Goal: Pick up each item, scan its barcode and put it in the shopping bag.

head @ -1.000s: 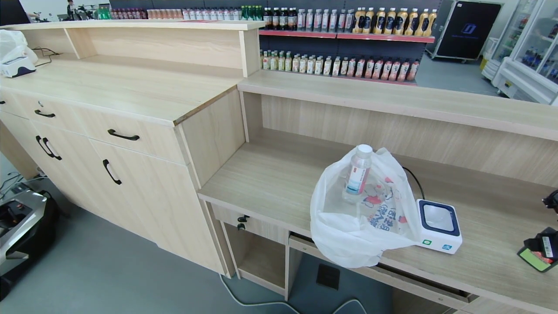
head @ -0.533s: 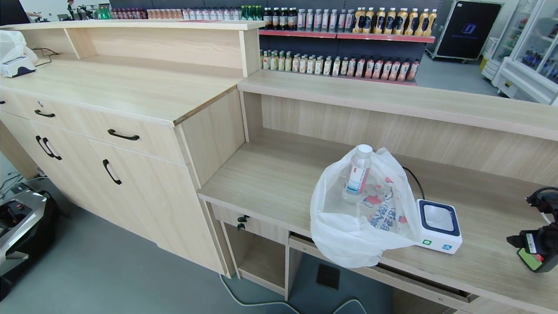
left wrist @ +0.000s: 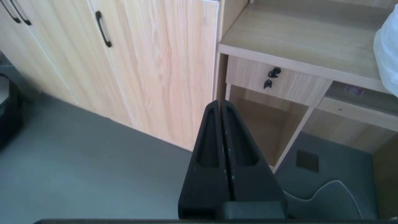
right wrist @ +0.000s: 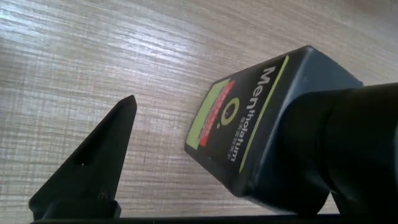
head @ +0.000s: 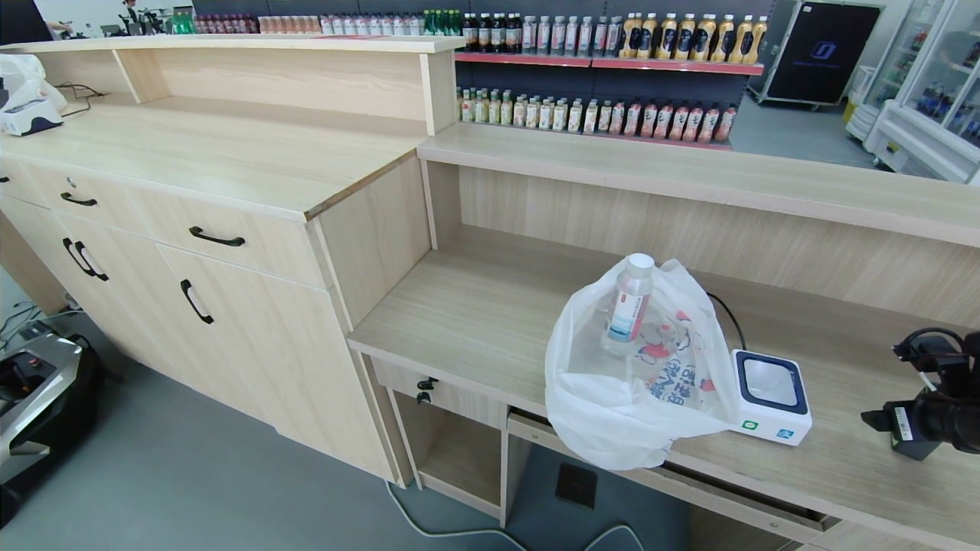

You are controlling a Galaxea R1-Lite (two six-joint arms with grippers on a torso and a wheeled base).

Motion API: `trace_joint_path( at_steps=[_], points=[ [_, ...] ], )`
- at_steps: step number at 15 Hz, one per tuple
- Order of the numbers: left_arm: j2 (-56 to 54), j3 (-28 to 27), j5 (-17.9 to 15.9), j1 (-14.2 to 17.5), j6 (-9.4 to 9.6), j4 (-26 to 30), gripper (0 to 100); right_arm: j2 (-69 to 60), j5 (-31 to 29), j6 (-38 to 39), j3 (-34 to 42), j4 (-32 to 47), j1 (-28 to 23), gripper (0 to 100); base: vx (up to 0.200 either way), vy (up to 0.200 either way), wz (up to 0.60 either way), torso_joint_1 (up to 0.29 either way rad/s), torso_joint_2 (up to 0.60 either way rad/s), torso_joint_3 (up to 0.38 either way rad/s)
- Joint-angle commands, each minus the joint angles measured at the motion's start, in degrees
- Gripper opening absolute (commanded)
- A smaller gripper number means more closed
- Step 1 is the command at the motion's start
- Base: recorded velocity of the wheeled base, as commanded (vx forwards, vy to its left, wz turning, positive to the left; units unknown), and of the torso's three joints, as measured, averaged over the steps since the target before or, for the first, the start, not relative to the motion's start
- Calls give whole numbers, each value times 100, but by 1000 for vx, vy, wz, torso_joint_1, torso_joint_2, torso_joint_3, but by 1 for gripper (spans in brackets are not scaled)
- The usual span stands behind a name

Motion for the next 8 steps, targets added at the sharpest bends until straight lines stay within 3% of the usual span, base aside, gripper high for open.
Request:
trace_joint_path(
  at_steps=[1, 3, 4, 8],
  points=[
    [-2, 0, 2, 4, 0, 0, 0, 45, 9, -1, 2, -62, 90, 100, 0, 0, 0, 0, 0, 0],
    [-2, 0, 2, 4, 0, 0, 0, 54, 9, -1, 2, -71, 151, 100, 0, 0, 0, 0, 0, 0],
    [-2, 0, 2, 4, 0, 0, 0, 54, 0, 8, 2, -71, 169, 0, 0, 0, 0, 0, 0, 0],
    [-2, 0, 2, 4, 0, 0, 0, 37, 9, -1, 37, -265, 213, 0, 0, 0, 0, 0, 0, 0]
  ],
)
